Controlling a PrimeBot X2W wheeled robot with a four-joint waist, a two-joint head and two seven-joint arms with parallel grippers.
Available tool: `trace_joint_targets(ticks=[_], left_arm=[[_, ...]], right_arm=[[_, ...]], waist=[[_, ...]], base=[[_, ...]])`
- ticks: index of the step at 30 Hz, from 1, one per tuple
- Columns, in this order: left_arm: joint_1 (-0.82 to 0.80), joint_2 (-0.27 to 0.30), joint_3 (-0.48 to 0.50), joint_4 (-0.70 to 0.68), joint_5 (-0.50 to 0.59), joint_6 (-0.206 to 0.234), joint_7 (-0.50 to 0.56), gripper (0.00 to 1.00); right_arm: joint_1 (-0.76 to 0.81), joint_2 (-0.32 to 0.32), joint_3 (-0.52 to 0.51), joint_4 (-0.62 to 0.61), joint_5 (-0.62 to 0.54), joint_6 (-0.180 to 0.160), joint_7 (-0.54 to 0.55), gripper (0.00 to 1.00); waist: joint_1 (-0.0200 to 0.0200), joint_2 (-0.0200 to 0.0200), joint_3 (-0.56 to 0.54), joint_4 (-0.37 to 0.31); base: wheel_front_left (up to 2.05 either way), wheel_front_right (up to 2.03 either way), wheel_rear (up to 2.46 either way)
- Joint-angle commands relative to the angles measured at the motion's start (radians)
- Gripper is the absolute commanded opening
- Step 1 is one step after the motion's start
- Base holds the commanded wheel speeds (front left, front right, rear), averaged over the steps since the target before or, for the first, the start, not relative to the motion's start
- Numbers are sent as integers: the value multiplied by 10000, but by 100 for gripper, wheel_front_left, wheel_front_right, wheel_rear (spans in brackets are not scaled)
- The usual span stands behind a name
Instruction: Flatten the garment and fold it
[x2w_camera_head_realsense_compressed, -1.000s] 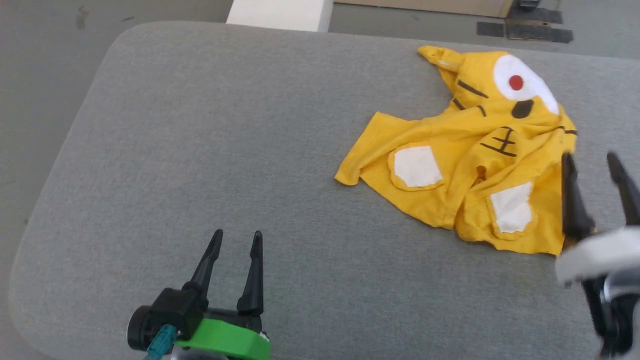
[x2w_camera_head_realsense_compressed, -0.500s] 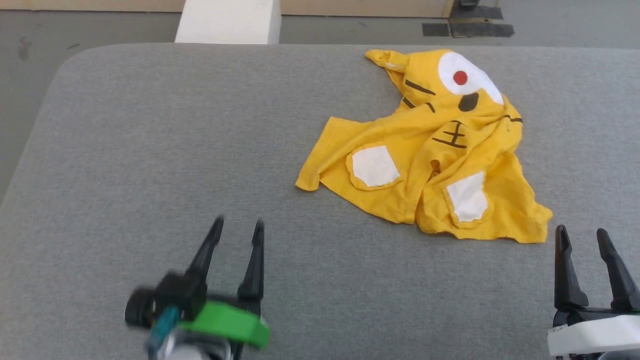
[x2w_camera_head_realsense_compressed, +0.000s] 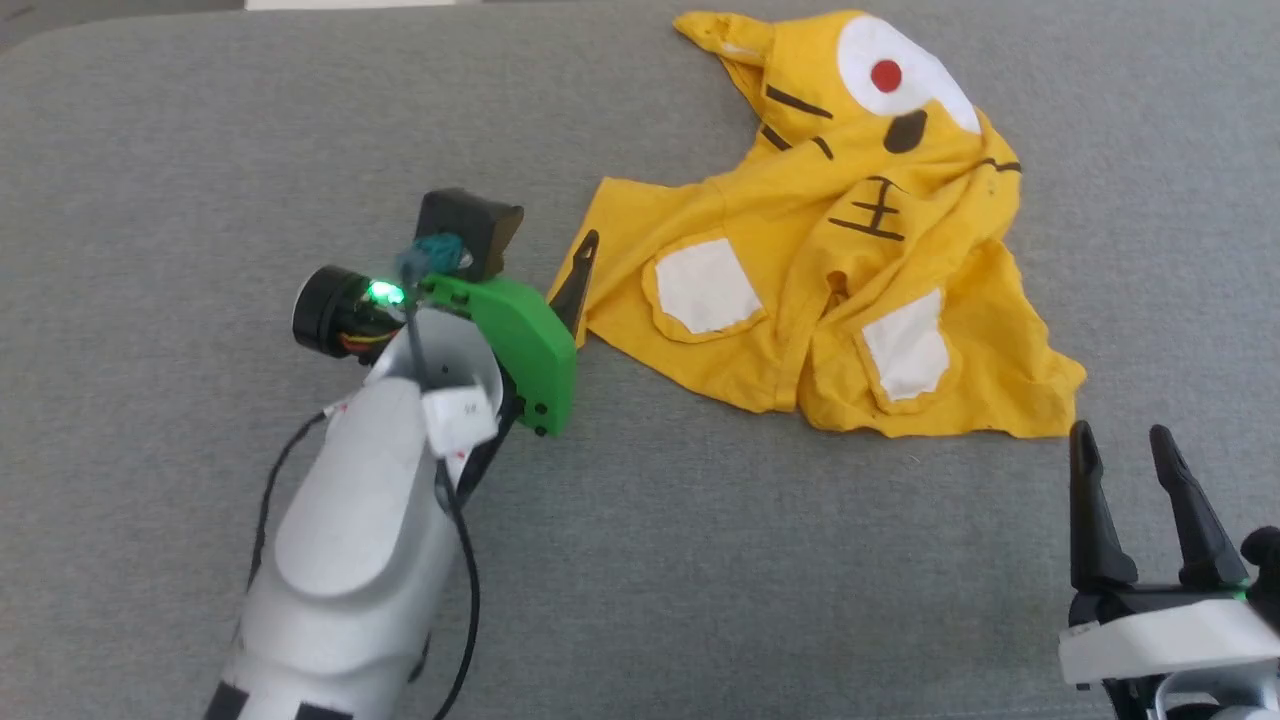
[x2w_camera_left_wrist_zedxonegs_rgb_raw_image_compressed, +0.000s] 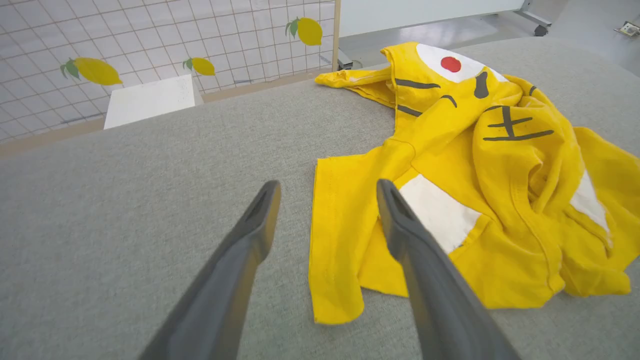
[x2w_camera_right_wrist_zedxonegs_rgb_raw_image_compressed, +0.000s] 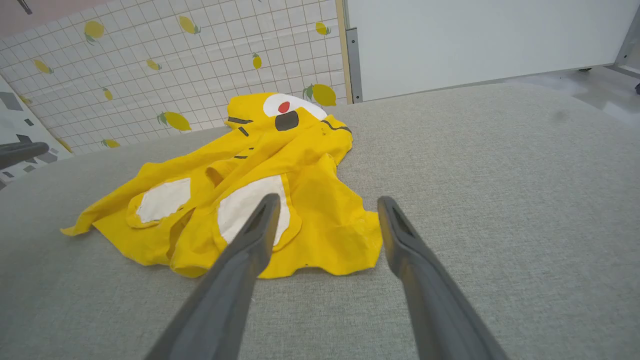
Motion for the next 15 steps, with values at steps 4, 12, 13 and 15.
trace_joint_targets(ticks=[4, 12, 13, 15], left_arm=[[-918, 248, -276, 1154, -303, -89, 856, 100], [-1718, 895, -642, 2884, -426, -86, 2675, 100], [-1768, 960, -630, 3064, -419, -12, 2927, 100], [-1809, 1021, -650, 3317, -447, 25, 3334, 100]], right_arm=[[-353, 8, 183, 103, 58, -15, -66, 100], [-553, 8, 360, 258, 121, -15, -138, 100], [-568, 8, 365, 276, 138, -15, -151, 100], [-582, 8, 363, 307, 173, -15, -183, 100]], waist=[[0, -1, 686, -740], [0, -1, 1167, -1442], [0, -1, 1207, -1515], [0, -1, 1272, -1613]], base=[[0, 0, 0], [0, 0, 0], [0, 0, 0], [0, 0, 0]])
